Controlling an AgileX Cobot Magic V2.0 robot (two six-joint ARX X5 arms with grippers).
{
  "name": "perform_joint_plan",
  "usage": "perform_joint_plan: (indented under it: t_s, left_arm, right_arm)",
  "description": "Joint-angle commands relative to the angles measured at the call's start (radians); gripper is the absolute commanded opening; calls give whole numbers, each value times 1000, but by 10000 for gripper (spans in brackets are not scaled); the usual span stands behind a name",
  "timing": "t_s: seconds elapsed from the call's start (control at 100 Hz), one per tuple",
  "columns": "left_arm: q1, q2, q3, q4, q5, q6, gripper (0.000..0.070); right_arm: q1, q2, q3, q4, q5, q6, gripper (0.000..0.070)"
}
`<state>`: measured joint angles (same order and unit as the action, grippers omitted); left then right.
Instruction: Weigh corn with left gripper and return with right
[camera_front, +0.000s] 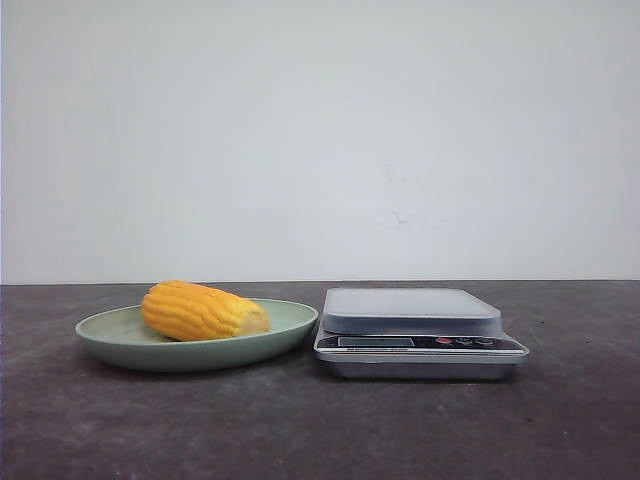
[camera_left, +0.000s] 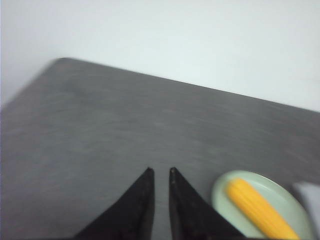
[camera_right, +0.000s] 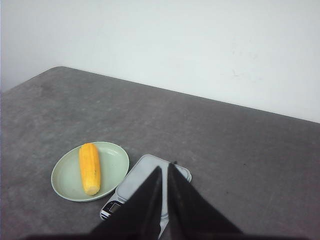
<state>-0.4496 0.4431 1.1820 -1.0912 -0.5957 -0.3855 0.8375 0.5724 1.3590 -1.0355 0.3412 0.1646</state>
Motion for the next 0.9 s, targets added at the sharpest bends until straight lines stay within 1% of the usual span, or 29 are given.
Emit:
perform_joint_plan:
  t_s: [0.0,0.06,0.12,0.18,0.24,0.32,0.42,0.53,0.59,0.74,0.89]
  left_arm:
    - [76,-14,-27,48,0,6,12]
    - [139,-40,-87,116,1,39,12]
    - [188,-77,-167,212,4,80,12]
    - [228,-119,-262,319,35,131,12]
    - [265,-163,-365,428,106,180,12]
    - [309,-219,-503,565,233,241,12]
    - [360,-280,-661,715,370,286,12]
    - [417,-344,-805,804,491,283,12]
    - [439,-378,-875,831,527,266,12]
    - [458,-439,-1010,872,541,240,12]
    - [458,-440,-1072,883,546,241,12]
  right_arm:
    - [11,6,16,10,0,10,10]
    - [11,6,16,10,0,10,10]
    - [11,6,16,10,0,10,10]
    - [11,6,16,10,0,10,10]
    - [11,6,16,10,0,10,10]
    - [11,6,16,10,0,10,10]
    - [11,6,16,10,0,10,10]
    - [11,6,16,10,0,10,10]
    - [11,6,16,10,0,10,10]
    - [11,6,16,10,0,10,10]
    - [11,6,16,10,0,10,10]
